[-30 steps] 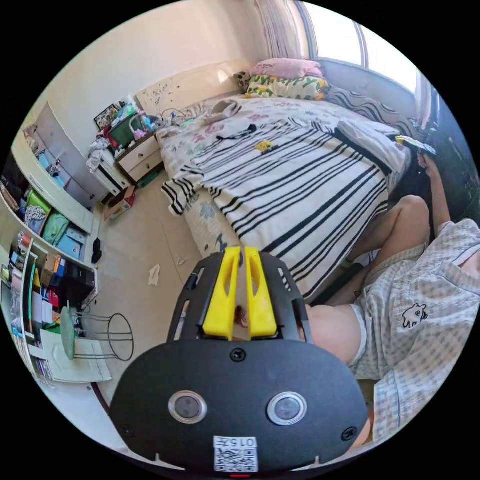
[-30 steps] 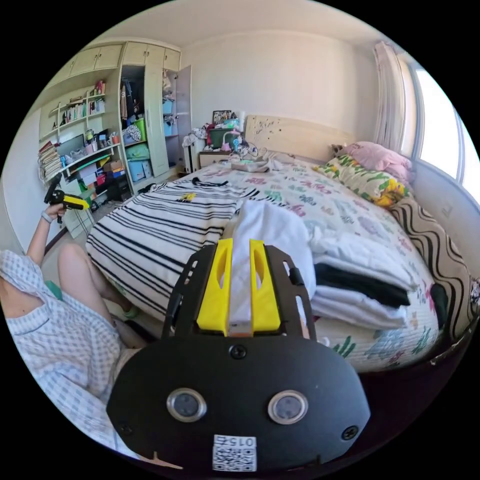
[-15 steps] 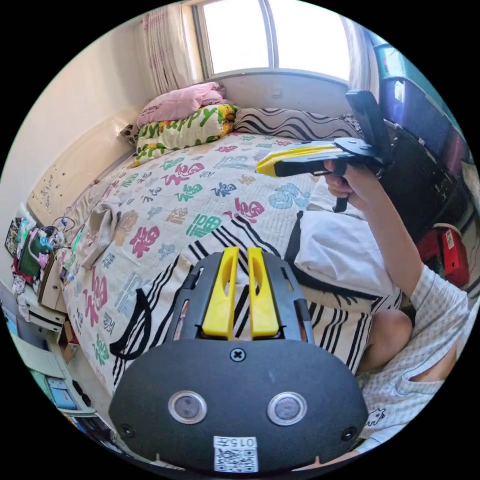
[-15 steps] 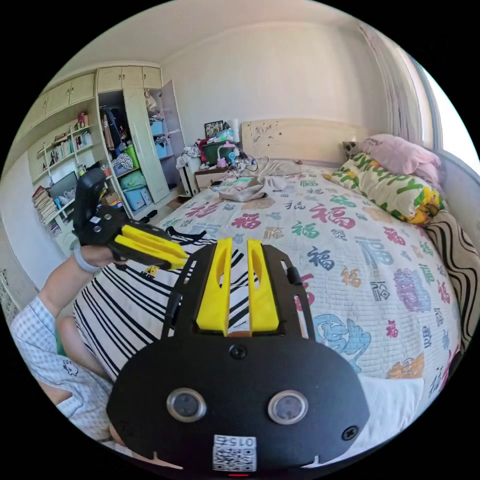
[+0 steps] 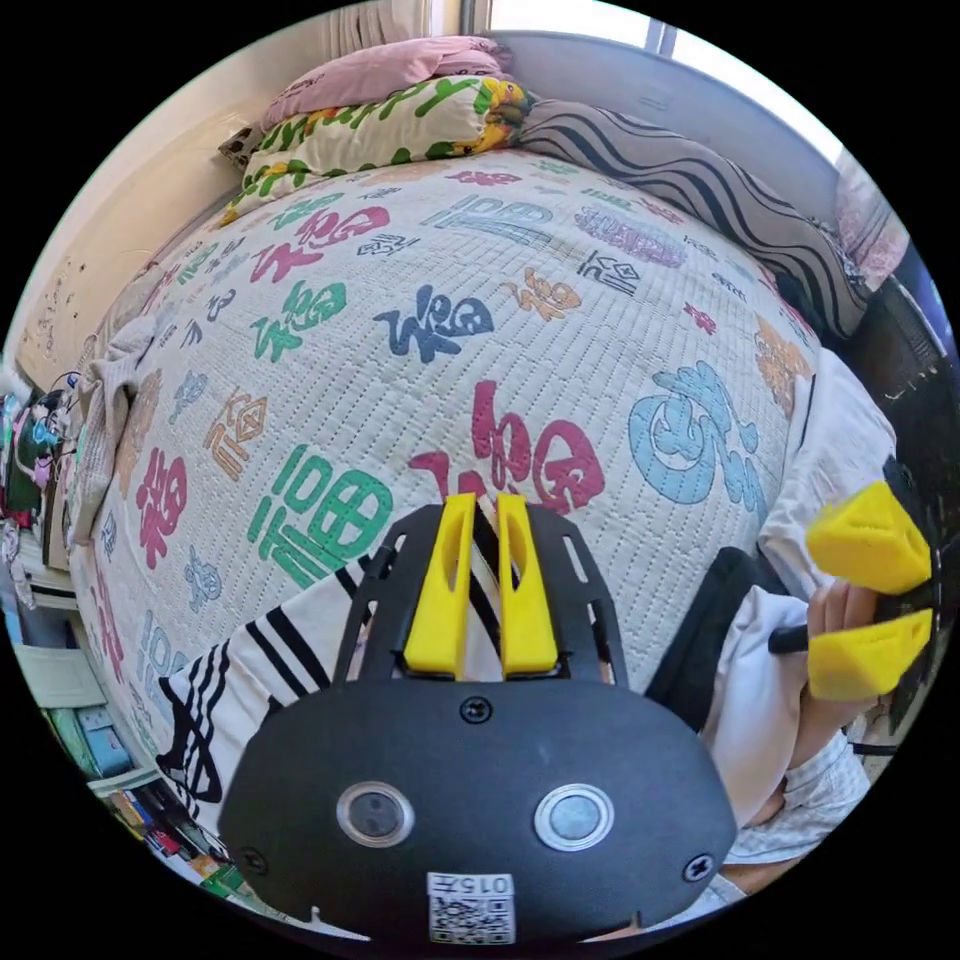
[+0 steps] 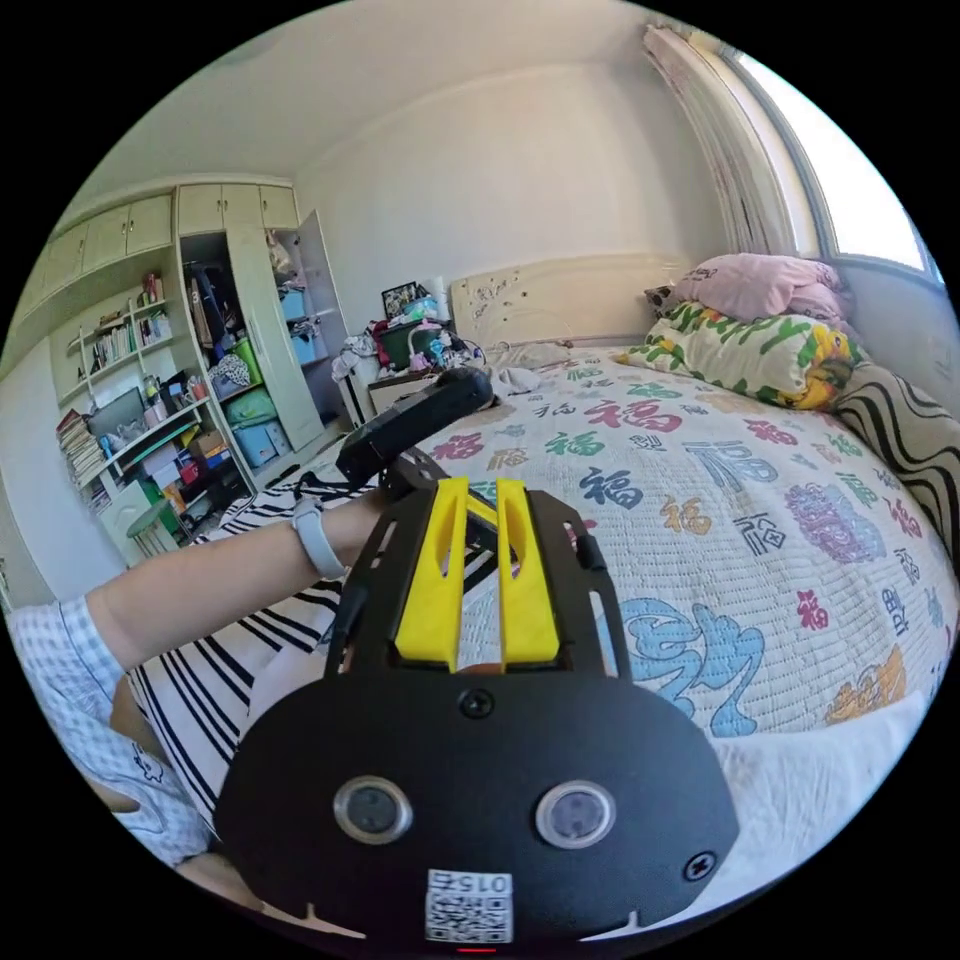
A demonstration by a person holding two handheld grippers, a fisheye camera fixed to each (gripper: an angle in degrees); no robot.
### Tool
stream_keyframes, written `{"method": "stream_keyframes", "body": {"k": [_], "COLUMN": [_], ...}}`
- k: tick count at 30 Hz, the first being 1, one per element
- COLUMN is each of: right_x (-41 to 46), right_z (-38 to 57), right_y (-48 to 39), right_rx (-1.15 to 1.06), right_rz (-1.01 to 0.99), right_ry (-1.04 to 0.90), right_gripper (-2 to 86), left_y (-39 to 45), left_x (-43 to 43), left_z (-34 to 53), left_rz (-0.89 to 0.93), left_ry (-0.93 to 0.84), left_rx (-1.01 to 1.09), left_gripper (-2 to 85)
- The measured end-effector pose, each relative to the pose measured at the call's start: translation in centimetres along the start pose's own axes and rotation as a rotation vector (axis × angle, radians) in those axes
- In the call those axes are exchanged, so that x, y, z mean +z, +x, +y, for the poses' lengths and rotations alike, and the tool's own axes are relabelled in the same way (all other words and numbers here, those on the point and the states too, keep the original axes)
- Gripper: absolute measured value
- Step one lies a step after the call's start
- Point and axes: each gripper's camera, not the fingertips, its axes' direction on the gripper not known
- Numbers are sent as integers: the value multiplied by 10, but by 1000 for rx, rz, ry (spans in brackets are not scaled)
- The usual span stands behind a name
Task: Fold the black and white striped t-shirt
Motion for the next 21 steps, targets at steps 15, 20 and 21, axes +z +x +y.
{"method": "stream_keyframes", "body": {"k": [15,20,21], "right_x": [77,85,79], "right_z": [-75,-85,-88], "right_y": [-2,12,11], "right_rx": [-56,1,-11], "right_rz": [-212,-307,-345], "right_ry": [-612,-645,-620], "right_gripper": [119,66,40], "left_y": [-108,-115,-117], "left_x": [-141,-152,-154], "left_z": [99,115,117], "left_rz": [164,168,157], "left_ry": [491,506,501], "left_rx": [-192,-161,-159], "left_gripper": [-1,-2,-2]}}
